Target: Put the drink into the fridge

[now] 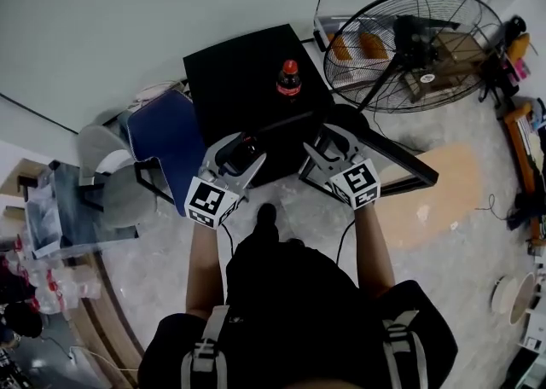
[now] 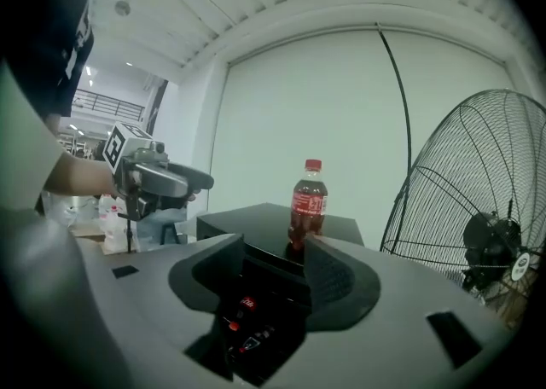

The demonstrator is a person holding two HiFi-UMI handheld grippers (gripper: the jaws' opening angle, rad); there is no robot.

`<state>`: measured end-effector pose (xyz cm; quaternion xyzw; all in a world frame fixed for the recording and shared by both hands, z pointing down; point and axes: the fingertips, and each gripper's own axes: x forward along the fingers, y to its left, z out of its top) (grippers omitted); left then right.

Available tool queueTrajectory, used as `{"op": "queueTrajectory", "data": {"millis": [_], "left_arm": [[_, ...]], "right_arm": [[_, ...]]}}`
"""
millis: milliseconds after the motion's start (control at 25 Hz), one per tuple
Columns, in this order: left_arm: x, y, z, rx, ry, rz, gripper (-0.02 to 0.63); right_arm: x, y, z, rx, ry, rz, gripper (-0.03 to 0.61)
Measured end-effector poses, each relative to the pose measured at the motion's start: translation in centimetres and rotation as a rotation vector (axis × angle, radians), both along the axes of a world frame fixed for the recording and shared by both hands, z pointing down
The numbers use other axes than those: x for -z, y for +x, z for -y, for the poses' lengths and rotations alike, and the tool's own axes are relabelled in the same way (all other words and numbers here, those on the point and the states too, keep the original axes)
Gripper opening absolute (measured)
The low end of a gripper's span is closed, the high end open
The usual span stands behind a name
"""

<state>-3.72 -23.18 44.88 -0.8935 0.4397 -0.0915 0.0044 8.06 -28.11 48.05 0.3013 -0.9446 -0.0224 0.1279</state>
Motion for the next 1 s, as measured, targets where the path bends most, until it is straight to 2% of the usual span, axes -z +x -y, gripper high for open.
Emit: {"op": "queueTrajectory", "data": {"millis": [400,1000], "left_arm": [[0.0,-2.0,3.4,-0.026,-0.011,-0.009,0.242],[-0.3,-4.6,7.0,-0.075,-0.014,0.037,0.242]], "right_arm": [[0.4,-1.1,3.1,-0.037,-0.011,-0.003,0.225],[3.9,-3.4,7.3,-0.058,0.062,0.03,0.225]]}}
